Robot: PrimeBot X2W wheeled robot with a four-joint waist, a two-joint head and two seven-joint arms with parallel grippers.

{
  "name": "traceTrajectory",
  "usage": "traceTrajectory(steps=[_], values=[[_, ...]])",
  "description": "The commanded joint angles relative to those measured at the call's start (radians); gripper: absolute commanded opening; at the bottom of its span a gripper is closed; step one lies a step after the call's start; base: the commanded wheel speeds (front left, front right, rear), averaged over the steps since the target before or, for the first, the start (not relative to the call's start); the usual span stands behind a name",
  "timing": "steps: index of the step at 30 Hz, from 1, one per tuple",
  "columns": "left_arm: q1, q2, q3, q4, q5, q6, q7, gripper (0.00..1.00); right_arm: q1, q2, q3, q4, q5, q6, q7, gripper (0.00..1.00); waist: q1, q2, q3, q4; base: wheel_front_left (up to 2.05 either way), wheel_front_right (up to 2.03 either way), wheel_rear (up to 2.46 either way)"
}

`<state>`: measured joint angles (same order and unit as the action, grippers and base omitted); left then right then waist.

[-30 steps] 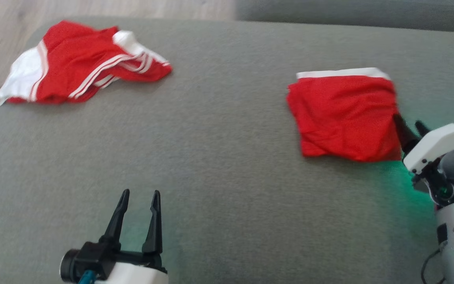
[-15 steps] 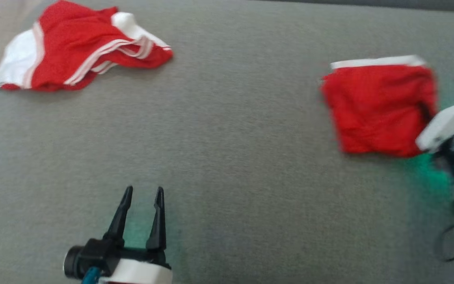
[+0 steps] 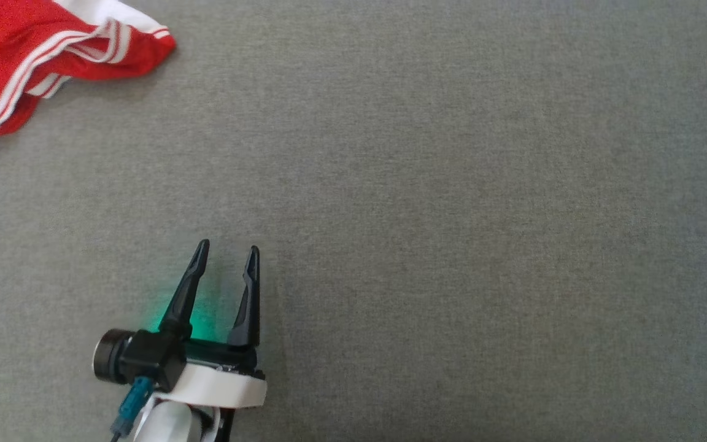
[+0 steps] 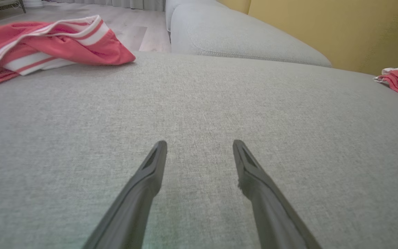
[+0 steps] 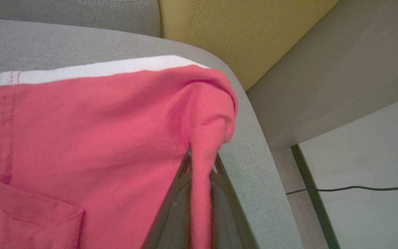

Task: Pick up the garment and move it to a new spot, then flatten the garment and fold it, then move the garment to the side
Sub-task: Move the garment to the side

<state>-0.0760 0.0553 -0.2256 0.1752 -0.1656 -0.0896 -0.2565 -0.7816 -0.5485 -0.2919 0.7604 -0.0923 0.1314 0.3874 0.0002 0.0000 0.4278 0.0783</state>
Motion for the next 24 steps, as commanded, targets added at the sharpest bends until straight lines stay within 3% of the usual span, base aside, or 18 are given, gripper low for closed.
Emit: traceTrajectory(steps=[1, 3, 4, 5, 6, 13, 19, 24], values=[[-0.01, 0.013, 0.038, -0.027, 0.009, -0.005, -0.005, 1.0, -0.02, -0.039, -0.006, -0.036, -0.042, -0.001, -0.011, 0.0, -0.0002, 0.0, 0.016, -0.013, 0.0, 0.0, 0.0], [-0.009, 0.013, 0.042, -0.028, 0.012, -0.008, -0.005, 1.0, -0.025, -0.035, -0.031, -0.042, -0.077, -0.001, -0.024, 0.0, -0.0002, 0.0, 0.016, -0.015, 0.0, 0.0, 0.0], [-0.007, 0.013, 0.045, -0.027, 0.013, -0.009, -0.005, 1.0, -0.023, -0.034, -0.039, -0.046, -0.103, -0.001, -0.029, 0.05, -0.0002, 0.0, 0.014, -0.016, 0.0, 0.0, 0.0], [-0.006, 0.013, 0.047, -0.027, 0.014, -0.009, -0.005, 1.0, -0.02, -0.033, -0.039, -0.053, -0.131, -0.001, -0.04, 0.3, -0.0002, 0.0, 0.012, -0.016, 0.0, 0.0, 0.0], [-0.005, 0.013, 0.049, -0.026, 0.015, -0.01, -0.005, 1.0, -0.018, -0.03, -0.048, -0.061, -0.155, -0.001, -0.052, 1.0, -0.0002, 0.0, 0.007, -0.018, 0.0, 0.0, 0.0], [0.015, 0.006, 0.066, -0.026, 0.004, -0.006, -0.005, 1.0, 0.015, 0.039, -0.057, -0.139, -0.283, -0.001, -0.191, 1.0, -0.0002, 0.0, -0.06, -0.023, 0.0, 0.0, 0.0], [0.049, 0.0, 0.076, -0.018, -0.015, 0.006, -0.005, 1.0, 0.078, 0.158, -0.043, -0.228, -0.247, -0.001, -0.309, 1.0, -0.0002, 0.0, -0.162, -0.019, 0.0, 0.0, 0.0], [0.09, -0.003, 0.086, -0.013, -0.027, 0.021, -0.005, 1.0, 0.231, 0.248, 0.016, -0.358, -0.164, -0.001, -0.413, 1.0, -0.0002, 0.0, -0.265, -0.004, 0.0, 0.0, 0.0]])
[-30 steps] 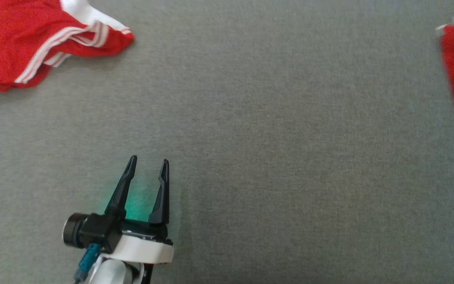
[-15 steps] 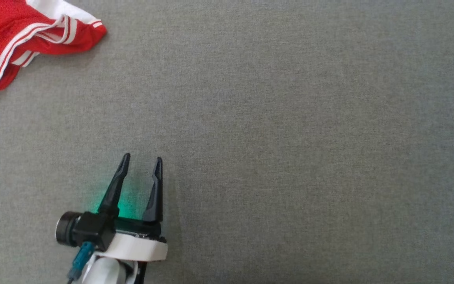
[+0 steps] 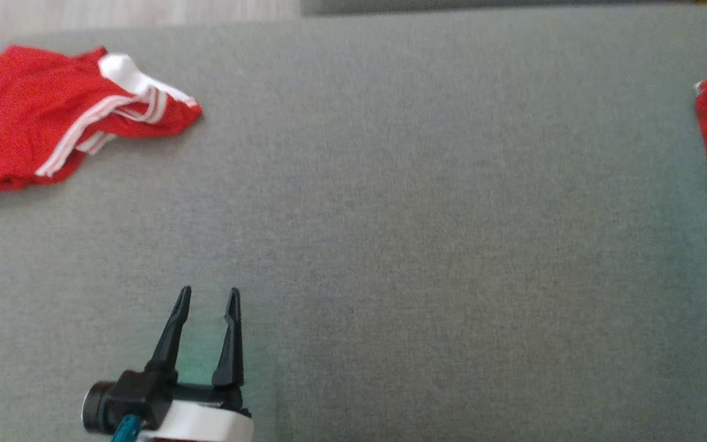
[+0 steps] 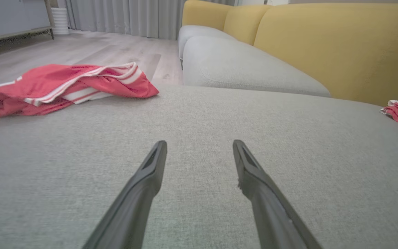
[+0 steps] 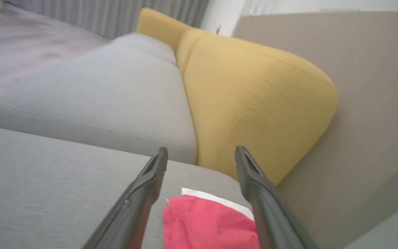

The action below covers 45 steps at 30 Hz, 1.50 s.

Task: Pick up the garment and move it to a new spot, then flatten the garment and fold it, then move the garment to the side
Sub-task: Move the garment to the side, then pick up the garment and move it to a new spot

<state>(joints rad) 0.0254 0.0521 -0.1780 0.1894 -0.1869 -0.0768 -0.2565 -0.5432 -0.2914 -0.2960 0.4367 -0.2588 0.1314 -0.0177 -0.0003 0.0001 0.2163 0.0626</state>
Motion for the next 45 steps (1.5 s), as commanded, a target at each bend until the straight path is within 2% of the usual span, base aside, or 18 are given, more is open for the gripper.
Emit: traceTrajectory(steps=[1, 5, 8, 12, 21, 33, 37, 45], values=[[-0.005, 0.0, 0.041, -0.027, -0.006, 0.01, -0.005, 1.0, 0.029, 0.013, 0.03, -0.064, 0.021, -0.001, -0.024, 1.0, 0.0003, -0.0001, -0.072, 0.015, 0.0, 0.0, 0.0], [0.017, -0.001, 0.058, -0.024, -0.004, 0.016, -0.005, 1.0, 0.193, 0.109, 0.061, -0.171, 0.058, -0.001, -0.087, 1.0, 0.0003, -0.0001, -0.134, 0.028, 0.0, 0.0, 0.0], [0.04, -0.001, 0.078, -0.019, 0.0, 0.019, -0.005, 1.0, 0.355, 0.19, 0.12, -0.201, 0.099, -0.001, -0.173, 1.0, 0.0003, -0.0001, -0.18, 0.031, 0.0, 0.0, 0.0], [0.069, -0.001, 0.093, -0.007, 0.012, 0.014, -0.005, 1.0, 0.466, 0.229, 0.184, -0.172, 0.171, -0.001, -0.213, 1.0, 0.0003, -0.0001, -0.212, 0.026, 0.0, 0.0, 0.0], [0.095, -0.001, 0.122, 0.044, 0.026, 0.015, -0.005, 1.0, 0.558, 0.241, 0.263, -0.113, 0.245, -0.001, -0.243, 1.0, 0.0003, -0.0001, -0.24, 0.032, 0.0, 0.0, 0.0], [0.091, -0.002, 0.107, 0.034, 0.013, 0.021, -0.005, 1.0, 0.604, 0.241, 0.275, -0.154, 0.296, -0.001, -0.244, 1.0, 0.0003, -0.0001, -0.247, 0.051, 0.0, 0.0, 0.0], [0.083, -0.002, 0.094, 0.029, 0.01, 0.023, -0.005, 1.0, 0.618, 0.241, 0.283, -0.17, 0.3, -0.001, -0.244, 1.0, 0.0003, -0.0001, -0.249, 0.093, 0.0, 0.0, 0.0], [0.107, -0.002, 0.084, 0.021, 0.009, 0.032, -0.005, 1.0, 0.624, 0.241, 0.35, -0.185, 0.307, -0.001, -0.244, 1.0, 0.0003, -0.0001, -0.272, 0.291, 0.0, 0.0, 0.0]])
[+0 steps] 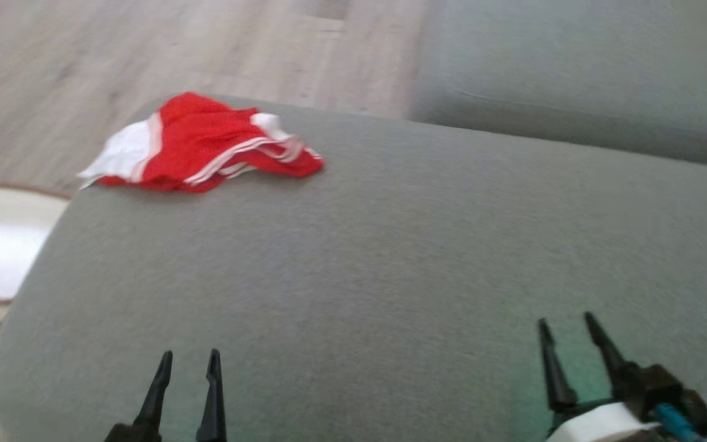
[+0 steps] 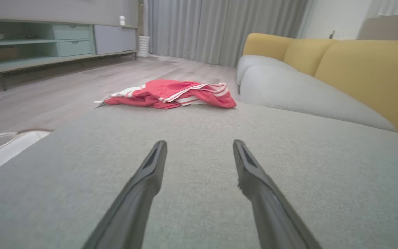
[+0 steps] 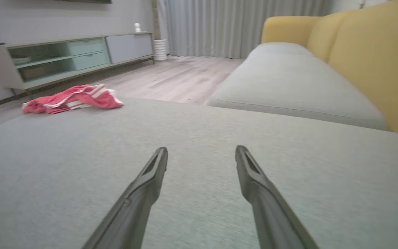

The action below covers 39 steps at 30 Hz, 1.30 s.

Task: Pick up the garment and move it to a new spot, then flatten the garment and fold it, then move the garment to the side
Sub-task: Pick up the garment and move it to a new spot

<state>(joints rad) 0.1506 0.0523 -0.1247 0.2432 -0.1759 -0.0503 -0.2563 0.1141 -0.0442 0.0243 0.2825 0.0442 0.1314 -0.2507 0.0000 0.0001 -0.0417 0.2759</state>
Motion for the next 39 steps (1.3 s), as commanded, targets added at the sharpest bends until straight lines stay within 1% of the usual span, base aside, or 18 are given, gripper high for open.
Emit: traceTrajectory(steps=[1, 4, 8, 11, 14, 16, 19, 20, 22, 26, 32, 34, 35, 39], values=[[-0.01, -0.002, 0.035, -0.034, -0.004, 0.007, -0.006, 1.0, -0.035, -0.006, 0.047, -0.027, 0.008, -0.001, -0.011, 1.0, 0.0, -0.0001, -0.017, 0.101, 0.0, 0.0, 0.0], [0.017, -0.002, 0.056, -0.042, -0.008, 0.011, -0.006, 1.0, -0.043, -0.006, 0.097, -0.015, 0.012, -0.001, -0.011, 1.0, 0.0, -0.0001, -0.023, 0.15, 0.0, 0.0, 0.0], [0.042, -0.002, 0.087, -0.06, -0.016, 0.009, -0.006, 1.0, -0.05, -0.006, 0.126, -0.007, 0.016, -0.001, -0.011, 1.0, 0.0, -0.0001, -0.019, 0.175, 0.0, 0.0, 0.0], [0.031, -0.002, 0.109, -0.082, -0.033, 0.002, -0.006, 1.0, -0.062, -0.006, 0.132, -0.011, 0.0, -0.001, -0.011, 1.0, 0.0, -0.0001, 0.019, 0.164, 0.0, 0.0, 0.0], [-0.04, 0.004, 0.143, -0.109, -0.061, -0.013, -0.006, 1.0, -0.097, -0.007, 0.113, -0.02, -0.043, -0.001, -0.011, 1.0, 0.0, -0.0001, 0.092, 0.142, 0.0, 0.0, 0.0], [-0.116, 0.022, 0.166, -0.111, -0.078, -0.025, -0.006, 1.0, -0.126, -0.019, 0.101, -0.034, -0.069, -0.001, -0.01, 1.0, 0.0, -0.0001, 0.155, 0.124, 0.0, 0.0, 0.0], [-0.255, 0.066, 0.176, -0.078, -0.123, -0.052, 0.008, 1.0, -0.171, -0.057, 0.088, -0.075, -0.095, -0.001, 0.007, 1.0, 0.0, -0.0001, 0.254, 0.096, 0.0, 0.0, 0.0], [-0.361, 0.101, 0.177, -0.043, -0.167, -0.065, 0.038, 1.0, -0.196, -0.087, 0.076, -0.116, -0.105, -0.001, 0.028, 1.0, 0.0, -0.0001, 0.325, 0.079, 0.0, 0.0, 0.0], [-0.47, 0.148, 0.165, -0.002, -0.191, -0.073, 0.066, 1.0, -0.224, -0.118, 0.064, -0.168, -0.112, -0.001, 0.054, 1.0, 0.0, -0.0001, 0.398, 0.062, 0.0, 0.0, 0.0], [-0.704, 0.212, 0.127, 0.134, -0.268, -0.079, 0.114, 1.0, -0.278, -0.193, 0.047, -0.285, -0.126, -0.001, 0.118, 1.0, 0.0, -0.0001, 0.541, 0.037, 0.0, 0.0, 0.0], [-0.989, 0.28, 0.014, 0.378, -0.365, -0.08, 0.12, 1.0, -0.293, -0.274, 0.002, -0.466, -0.124, -0.001, 0.207, 1.0, 0.0, -0.0001, 0.671, 0.004, 0.0, 0.0, 0.0], [-1.066, 0.302, -0.012, 0.459, -0.371, -0.08, 0.114, 1.0, -0.291, -0.294, -0.011, -0.525, -0.119, -0.001, 0.238, 1.0, 0.0, -0.0001, 0.71, -0.007, 0.0, 0.0, 0.0], [-1.066, 0.302, -0.012, 0.459, -0.371, -0.08, 0.114, 1.0, -0.291, -0.294, -0.011, -0.525, -0.119, -0.001, 0.238, 1.0, 0.0, -0.0001, 0.71, -0.007, 0.0, 0.0, 0.0], [-1.193, 0.322, -0.049, 0.629, -0.377, -0.08, 0.114, 1.0, -0.284, -0.321, -0.035, -0.635, -0.108, -0.001, 0.291, 1.0, 0.0, -0.0001, 0.778, -0.022, 0.0, 0.0, 0.0]])
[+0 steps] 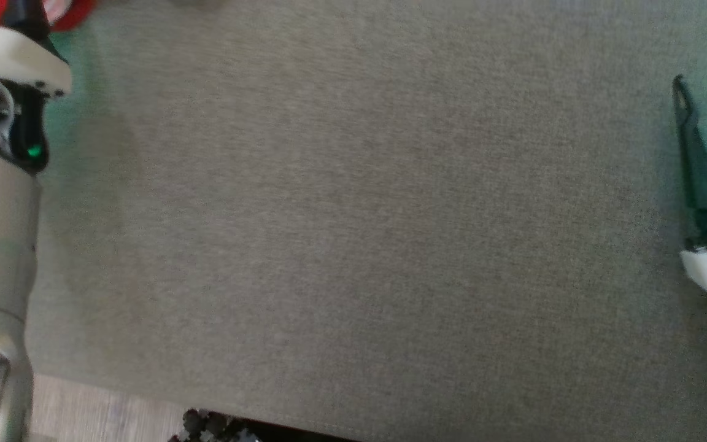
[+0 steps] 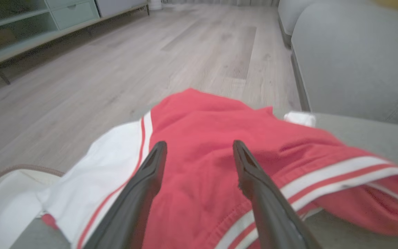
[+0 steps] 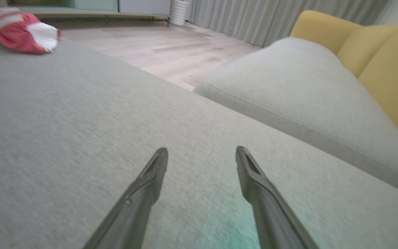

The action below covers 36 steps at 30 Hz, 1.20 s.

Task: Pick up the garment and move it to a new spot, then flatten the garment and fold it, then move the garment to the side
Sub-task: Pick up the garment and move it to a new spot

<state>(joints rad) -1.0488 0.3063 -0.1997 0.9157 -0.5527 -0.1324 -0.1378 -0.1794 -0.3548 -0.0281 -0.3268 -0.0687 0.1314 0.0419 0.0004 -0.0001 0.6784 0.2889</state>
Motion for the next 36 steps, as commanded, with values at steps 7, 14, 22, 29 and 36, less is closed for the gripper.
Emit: traceTrajectory(steps=[7, 14, 22, 29, 36], values=[[-0.115, 0.077, -0.02, 0.212, 0.035, 0.002, 0.02, 0.42, 0.038, 0.004, -0.004, -0.108, 0.017, -0.001, 0.023, 1.0, -0.0004, 0.0001, 0.095, -0.06, 0.0, 0.0, 0.0], [-0.144, 0.092, -0.098, 0.211, 0.01, 0.002, 0.001, 0.0, 0.042, 0.048, 0.013, -0.043, 0.019, -0.001, -0.034, 1.0, -0.0004, 0.0001, 0.008, -0.076, 0.0, 0.0, 0.0], [-0.077, 0.143, -0.225, -0.012, -0.109, 0.002, 0.02, 0.0, 0.057, 0.15, 0.073, 0.157, 0.036, -0.001, -0.155, 1.0, -0.0004, 0.0001, -0.228, -0.109, 0.0, 0.0, 0.0], [0.142, 0.219, -0.337, -0.438, -0.302, 0.002, 0.147, 0.0, 0.078, 0.24, 0.112, 0.319, 0.054, -0.001, -0.246, 1.0, -0.0004, 0.0001, -0.424, -0.167, 0.0, 0.0, 0.0], [0.402, 0.25, -0.389, -0.978, -0.412, 0.07, 0.263, 0.0, 0.086, 0.28, 0.12, 0.39, 0.066, -0.001, -0.284, 1.0, -0.0004, 0.0001, -0.508, -0.246, 0.0, 0.0, 0.0]])
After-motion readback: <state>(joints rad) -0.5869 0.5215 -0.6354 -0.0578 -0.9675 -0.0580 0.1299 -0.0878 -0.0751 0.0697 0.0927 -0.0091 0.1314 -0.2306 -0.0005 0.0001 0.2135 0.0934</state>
